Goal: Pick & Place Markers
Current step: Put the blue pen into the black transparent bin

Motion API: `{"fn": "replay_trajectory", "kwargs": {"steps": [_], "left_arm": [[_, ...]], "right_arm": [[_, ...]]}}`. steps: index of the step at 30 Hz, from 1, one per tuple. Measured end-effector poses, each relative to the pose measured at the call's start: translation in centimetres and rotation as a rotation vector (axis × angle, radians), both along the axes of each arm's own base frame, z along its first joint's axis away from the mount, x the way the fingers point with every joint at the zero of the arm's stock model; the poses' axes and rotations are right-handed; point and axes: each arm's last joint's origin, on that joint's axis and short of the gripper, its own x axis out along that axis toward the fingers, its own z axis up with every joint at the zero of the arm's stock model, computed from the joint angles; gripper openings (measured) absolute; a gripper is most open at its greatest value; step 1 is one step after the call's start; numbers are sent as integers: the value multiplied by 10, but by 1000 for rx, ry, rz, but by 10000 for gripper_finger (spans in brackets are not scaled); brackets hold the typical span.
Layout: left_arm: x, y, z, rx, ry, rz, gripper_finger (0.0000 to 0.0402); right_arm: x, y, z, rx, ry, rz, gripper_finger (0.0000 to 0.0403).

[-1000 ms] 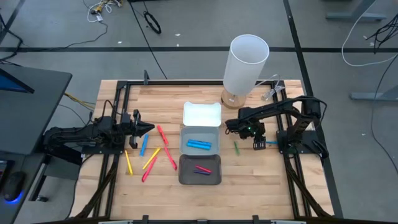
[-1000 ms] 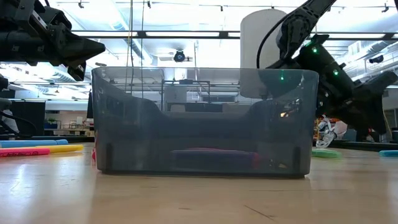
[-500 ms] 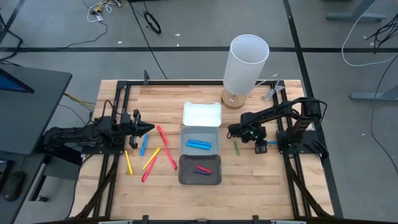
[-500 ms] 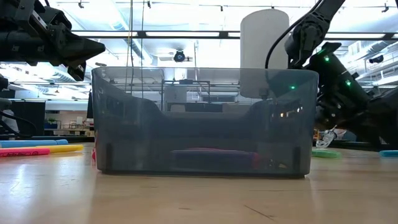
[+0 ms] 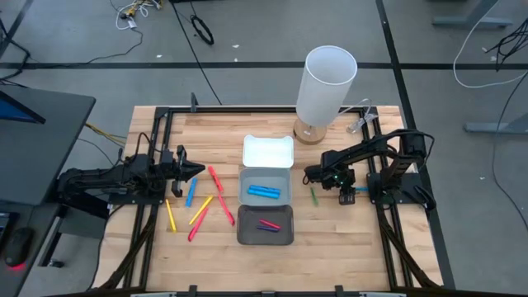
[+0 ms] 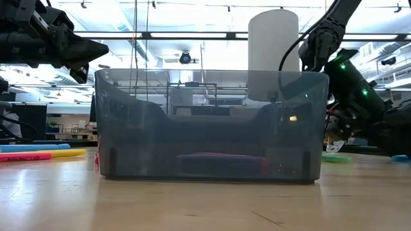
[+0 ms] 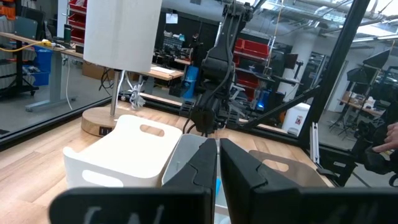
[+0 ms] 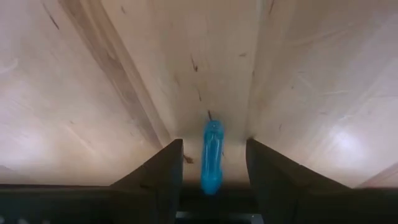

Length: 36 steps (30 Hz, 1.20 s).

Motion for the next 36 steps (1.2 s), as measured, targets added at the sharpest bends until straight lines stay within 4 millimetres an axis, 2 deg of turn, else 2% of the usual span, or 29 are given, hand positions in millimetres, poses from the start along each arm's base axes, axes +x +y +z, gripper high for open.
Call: {"fn": "replay_trajectory", "kwargs": {"steps": [7,20,27,36], "left_arm": [[0,0,0,0,0,0,23],[0,0,0,0,0,0,23],[0,0,0,0,0,0,23],[0,0,0,0,0,0,23]], "right_arm": [[2,0,-6,-18,12,-16,154],[4,-1,-6,-81,24,-66,20],[7,-2,-4,-96,29,-85,14],[39,-2,18,-136,-88,-174,13]]}}
